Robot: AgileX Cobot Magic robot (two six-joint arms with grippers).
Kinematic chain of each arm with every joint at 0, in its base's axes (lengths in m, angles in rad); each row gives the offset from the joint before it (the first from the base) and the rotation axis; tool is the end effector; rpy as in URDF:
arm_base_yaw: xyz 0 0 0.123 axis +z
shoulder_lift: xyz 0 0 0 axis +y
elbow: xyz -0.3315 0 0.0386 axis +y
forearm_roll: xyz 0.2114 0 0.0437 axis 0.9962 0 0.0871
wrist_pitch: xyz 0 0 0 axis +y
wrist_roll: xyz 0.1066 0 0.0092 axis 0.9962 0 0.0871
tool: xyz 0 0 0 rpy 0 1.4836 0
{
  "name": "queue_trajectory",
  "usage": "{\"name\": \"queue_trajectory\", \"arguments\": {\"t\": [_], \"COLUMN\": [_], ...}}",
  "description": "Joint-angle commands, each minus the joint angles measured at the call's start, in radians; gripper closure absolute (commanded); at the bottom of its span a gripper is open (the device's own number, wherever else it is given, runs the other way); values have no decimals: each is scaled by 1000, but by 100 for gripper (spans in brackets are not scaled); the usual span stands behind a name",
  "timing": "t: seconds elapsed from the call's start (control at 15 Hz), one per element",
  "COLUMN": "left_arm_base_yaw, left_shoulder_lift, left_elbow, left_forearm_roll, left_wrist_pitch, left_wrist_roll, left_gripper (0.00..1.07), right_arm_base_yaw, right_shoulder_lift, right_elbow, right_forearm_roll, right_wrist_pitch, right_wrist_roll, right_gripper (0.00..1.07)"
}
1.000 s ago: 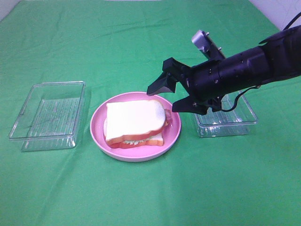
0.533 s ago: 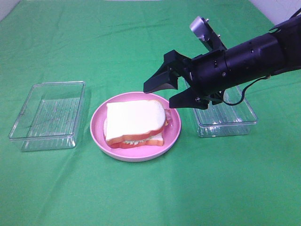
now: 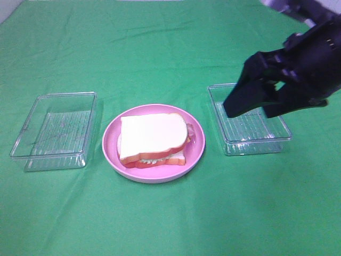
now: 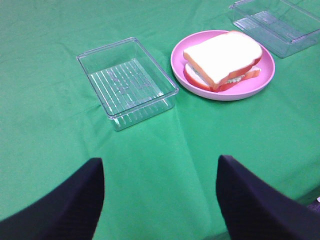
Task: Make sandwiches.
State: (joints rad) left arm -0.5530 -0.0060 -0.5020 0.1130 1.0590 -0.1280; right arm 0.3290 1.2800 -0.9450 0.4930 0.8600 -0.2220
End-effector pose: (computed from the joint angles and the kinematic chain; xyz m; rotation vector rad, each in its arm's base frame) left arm -0.0566 0.0473 0.2531 0.4251 1.9973 -0.2935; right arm 0.1825 0.1029 0.3370 -0.4127 2.6098 0.6340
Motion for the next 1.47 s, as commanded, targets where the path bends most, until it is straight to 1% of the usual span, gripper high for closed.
{"name": "queue_trajectory", "arguments": {"t": [0.07, 0.13, 0.27, 0.33, 0.6, 0.67, 0.73, 0.8, 0.87, 1.0, 1.13, 1.47], "left_arm_base_yaw": [-3, -3, -3, -3, -3, -3, -3, -3, -3, -3, -3, -3], "left_shoulder_lift": [-8, -8, -8, -8, -8, -8, -8, -8, -8, -8, -8, -8], "left_elbow": [1, 1, 1, 1, 1, 1, 1, 1, 1, 2, 2, 2], "left_forearm_roll": [-4, -4, -4, -4, -4, -7, -15, -57, -70, -72, -72, -71], "left_wrist_pitch": [-8, -8, -9, -9, -9, -9, -9, -11, -11, -12, -12, -13], "left_wrist_roll": [3, 3, 10, 10, 10, 10, 16, 61, 78, 81, 81, 82], "left_gripper": [44, 44, 44, 44, 44, 44, 44, 44, 44, 44, 44, 44], "right_arm_base_yaw": [-2, -2, -2, -2, -2, -2, -2, -2, -2, -2, -2, -2], "right_shoulder_lift": [-192, -228, -416, -502, -873, -908, -991, -1121, -1170, -1240, -1257, -1250], "right_elbow": [-3, 1, 58, 102, 261, 279, 314, 375, 414, 414, 439, 441], "right_forearm_roll": [-260, -293, -404, -426, -439, -439, -439, -439, -439, -435, -436, -433], "right_wrist_pitch": [100, 118, 184, 214, 291, 297, 299, 290, 282, 243, 200, 200], "right_wrist_roll": [189, 205, 253, 256, 241, 234, 212, 190, 174, 145, 128, 120], "right_gripper": [32, 32, 32, 32, 32, 32, 32, 32, 32, 32, 32, 32]}}
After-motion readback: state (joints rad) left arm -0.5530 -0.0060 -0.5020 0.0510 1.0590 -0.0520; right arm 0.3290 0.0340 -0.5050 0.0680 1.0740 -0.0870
